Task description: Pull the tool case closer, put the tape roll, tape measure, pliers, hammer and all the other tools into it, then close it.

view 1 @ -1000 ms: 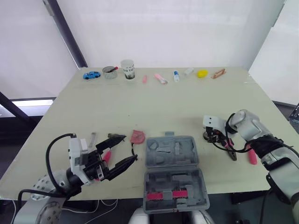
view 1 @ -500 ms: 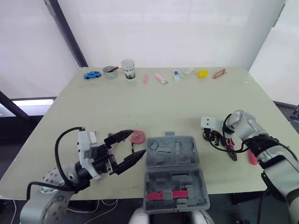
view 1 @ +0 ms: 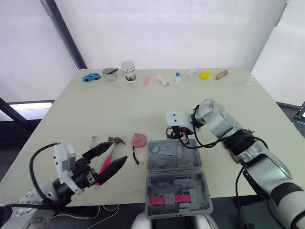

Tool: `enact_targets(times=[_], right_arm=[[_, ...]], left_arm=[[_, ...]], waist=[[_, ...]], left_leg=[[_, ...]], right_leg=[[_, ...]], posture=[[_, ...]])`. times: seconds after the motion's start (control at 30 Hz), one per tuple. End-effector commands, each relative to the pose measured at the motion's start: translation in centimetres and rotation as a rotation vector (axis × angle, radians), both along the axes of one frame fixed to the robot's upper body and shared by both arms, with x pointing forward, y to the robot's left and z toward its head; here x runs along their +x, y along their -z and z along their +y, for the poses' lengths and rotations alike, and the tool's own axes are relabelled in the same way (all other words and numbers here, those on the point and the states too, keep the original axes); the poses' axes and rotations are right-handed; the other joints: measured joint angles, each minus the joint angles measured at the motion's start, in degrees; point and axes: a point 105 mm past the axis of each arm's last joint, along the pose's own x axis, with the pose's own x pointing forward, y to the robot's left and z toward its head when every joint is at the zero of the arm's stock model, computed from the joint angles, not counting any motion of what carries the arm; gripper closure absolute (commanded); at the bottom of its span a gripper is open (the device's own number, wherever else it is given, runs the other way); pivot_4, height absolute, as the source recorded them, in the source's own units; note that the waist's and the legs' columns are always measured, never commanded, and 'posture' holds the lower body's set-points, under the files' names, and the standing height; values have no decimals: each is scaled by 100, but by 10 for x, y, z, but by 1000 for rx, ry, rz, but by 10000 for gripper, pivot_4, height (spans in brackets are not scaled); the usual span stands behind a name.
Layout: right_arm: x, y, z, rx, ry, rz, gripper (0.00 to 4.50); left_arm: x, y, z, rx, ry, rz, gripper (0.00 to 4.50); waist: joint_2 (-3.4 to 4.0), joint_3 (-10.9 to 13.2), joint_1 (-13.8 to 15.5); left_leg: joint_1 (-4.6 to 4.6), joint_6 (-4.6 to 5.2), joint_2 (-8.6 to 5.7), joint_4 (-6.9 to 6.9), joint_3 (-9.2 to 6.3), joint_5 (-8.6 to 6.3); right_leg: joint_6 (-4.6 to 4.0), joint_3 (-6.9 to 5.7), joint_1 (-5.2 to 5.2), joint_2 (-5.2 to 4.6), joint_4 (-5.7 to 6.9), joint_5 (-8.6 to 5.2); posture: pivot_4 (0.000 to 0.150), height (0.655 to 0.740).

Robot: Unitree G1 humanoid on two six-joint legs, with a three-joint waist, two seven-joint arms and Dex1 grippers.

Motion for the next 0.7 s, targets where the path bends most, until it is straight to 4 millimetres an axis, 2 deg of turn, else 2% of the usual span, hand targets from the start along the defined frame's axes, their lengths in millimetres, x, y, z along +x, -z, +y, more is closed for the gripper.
enact_targets(times=[0.03, 0.27, 0.6, 0.7], right_arm=[[-5, -5, 29, 15, -64, -23, 43448], [-11, 11, 57, 23, -98, 2, 43448], [-11, 29, 67, 19, -78, 38, 43448], [-10, 31, 67, 20, -75, 40, 36833]], left_arm=[[-9, 0, 14, 15, -44, -20, 0], [-18, 9, 23, 25, -85, -2, 0], [-20, 15, 25, 39, -103, 4, 0], [-20, 15, 26, 41, -104, 4, 0]], waist=[[0, 0, -24], [1, 2, -38], [2, 3, -60], [1, 3, -59]], left_leg=[[0, 0, -1, 0, 1, 0], [2, -1, 5, -3, -6, 0], [1, -2, 4, -4, -5, 0], [1, -2, 5, -4, -4, 0]], right_leg=[[-1, 0, -1, -1, 0, -1], [-22, -6, -5, 5, 7, -12], [-23, -6, -6, 2, 7, -13], [-23, -6, -6, 2, 6, -13]], posture=[[1500, 7400], [1500, 7400], [1500, 7400], [1500, 7400]])
